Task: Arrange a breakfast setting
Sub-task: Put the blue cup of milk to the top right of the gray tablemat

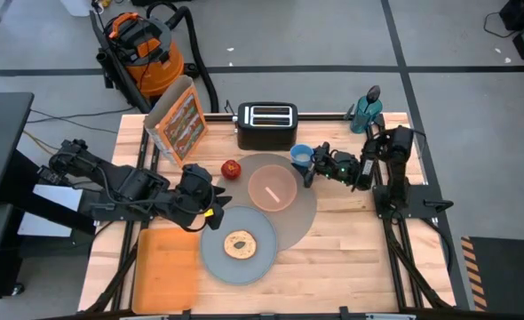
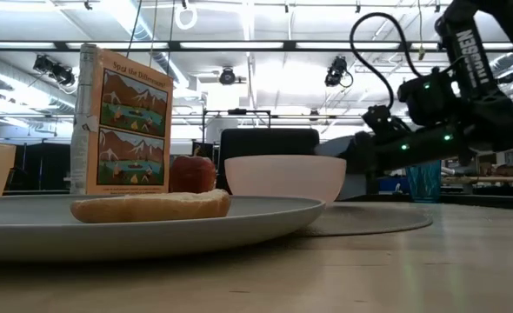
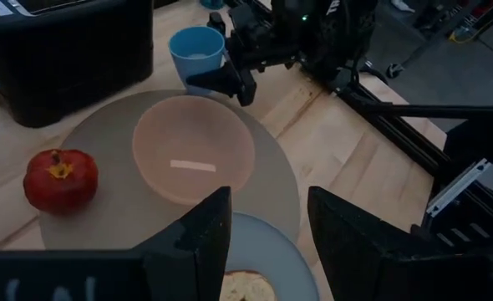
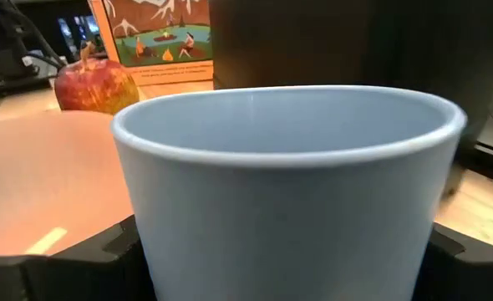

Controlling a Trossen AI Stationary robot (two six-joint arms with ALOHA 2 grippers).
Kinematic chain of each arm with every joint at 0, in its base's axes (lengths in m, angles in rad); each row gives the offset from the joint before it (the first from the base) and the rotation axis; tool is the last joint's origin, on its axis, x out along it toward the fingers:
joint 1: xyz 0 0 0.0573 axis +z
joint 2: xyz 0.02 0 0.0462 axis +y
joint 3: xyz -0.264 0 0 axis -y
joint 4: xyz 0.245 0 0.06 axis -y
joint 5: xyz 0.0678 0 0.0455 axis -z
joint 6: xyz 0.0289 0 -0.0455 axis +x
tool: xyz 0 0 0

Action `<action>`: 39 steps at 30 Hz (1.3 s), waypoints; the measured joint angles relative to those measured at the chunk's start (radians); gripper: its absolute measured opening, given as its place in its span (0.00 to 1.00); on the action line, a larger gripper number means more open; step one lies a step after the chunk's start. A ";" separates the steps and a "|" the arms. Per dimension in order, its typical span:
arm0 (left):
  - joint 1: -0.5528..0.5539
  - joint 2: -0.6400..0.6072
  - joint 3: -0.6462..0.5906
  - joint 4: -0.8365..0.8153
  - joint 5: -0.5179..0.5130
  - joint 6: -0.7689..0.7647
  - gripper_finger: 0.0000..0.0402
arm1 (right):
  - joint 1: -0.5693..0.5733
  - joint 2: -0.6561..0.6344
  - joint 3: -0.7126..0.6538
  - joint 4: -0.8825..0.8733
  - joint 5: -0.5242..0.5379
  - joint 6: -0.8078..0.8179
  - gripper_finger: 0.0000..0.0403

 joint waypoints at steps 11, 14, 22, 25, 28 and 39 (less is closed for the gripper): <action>-0.001 0.000 0.000 -0.015 0.000 0.029 0.41 | -0.061 0.017 0.061 -0.003 -0.067 0.002 0.79; 0.000 0.000 0.000 -0.014 -0.001 0.031 0.41 | -0.077 0.017 0.058 -0.008 -0.050 0.006 0.79; -0.001 0.000 0.000 -0.014 -0.001 0.040 0.41 | -0.125 0.017 0.047 -0.009 -0.068 0.010 0.79; -0.001 0.000 0.000 -0.014 0.000 0.040 0.41 | -0.128 0.017 0.065 -0.050 -0.082 -0.012 0.79; -0.001 0.000 0.000 -0.014 0.000 0.038 0.41 | -0.133 0.017 0.079 -0.090 -0.099 -0.024 0.79; -0.016 0.000 0.000 -0.013 -0.003 0.034 0.41 | -0.135 0.017 0.084 -0.114 -0.085 -0.073 0.81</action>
